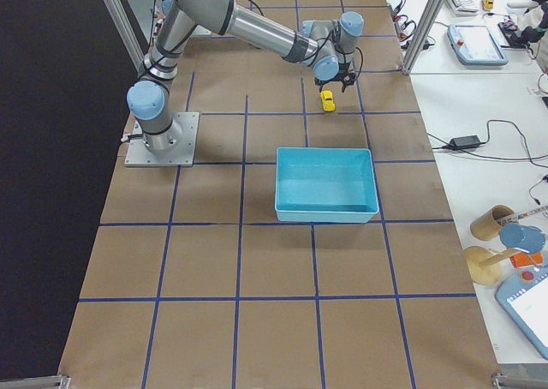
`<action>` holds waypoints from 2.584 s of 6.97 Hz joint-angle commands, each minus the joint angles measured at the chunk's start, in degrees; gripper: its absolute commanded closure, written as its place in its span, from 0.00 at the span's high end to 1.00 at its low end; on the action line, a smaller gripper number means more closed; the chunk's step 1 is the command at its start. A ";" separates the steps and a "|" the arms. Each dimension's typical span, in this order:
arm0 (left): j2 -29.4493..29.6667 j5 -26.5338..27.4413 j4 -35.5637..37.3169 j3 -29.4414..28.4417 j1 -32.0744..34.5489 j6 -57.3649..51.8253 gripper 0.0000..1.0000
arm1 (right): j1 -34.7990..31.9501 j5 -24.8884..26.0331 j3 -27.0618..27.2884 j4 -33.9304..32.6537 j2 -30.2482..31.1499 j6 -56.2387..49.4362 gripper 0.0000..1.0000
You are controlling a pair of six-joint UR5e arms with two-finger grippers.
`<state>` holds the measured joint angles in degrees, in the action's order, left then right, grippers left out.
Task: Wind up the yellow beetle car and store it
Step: 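Grasp the yellow car with the right gripper and lift it, then carry the car into the light-blue bin and lower it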
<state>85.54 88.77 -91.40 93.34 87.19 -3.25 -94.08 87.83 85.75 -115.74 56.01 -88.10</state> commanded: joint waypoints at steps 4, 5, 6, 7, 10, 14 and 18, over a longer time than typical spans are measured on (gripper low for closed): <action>0.06 0.00 0.08 0.00 0.00 0.00 1.00 | -0.75 -0.20 2.32 -3.97 -0.89 0.83 1.00; 0.06 0.00 0.08 0.00 0.00 0.00 1.00 | -0.75 0.23 2.49 -8.06 -0.90 1.61 0.86; 0.06 0.00 0.08 -0.09 0.00 -0.09 1.00 | -0.75 0.41 2.41 -8.53 -1.07 1.71 0.66; 0.15 -0.09 0.08 0.00 0.00 -0.09 1.00 | -0.75 2.24 2.32 -8.54 -0.81 1.71 0.38; 0.15 -0.09 0.08 0.00 0.00 -0.26 1.00 | -0.67 3.31 1.19 -7.75 0.32 1.97 0.21; 0.15 -0.09 0.34 0.00 0.00 -0.61 1.00 | 9.14 2.53 -8.39 10.06 8.41 11.15 0.21; 0.15 -0.09 0.34 0.00 0.00 -0.61 1.00 | 20.39 2.79 -8.57 13.26 10.70 30.50 0.22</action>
<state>85.70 88.68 -91.05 93.34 87.19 -3.87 -77.28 90.86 77.44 -102.98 66.26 -61.75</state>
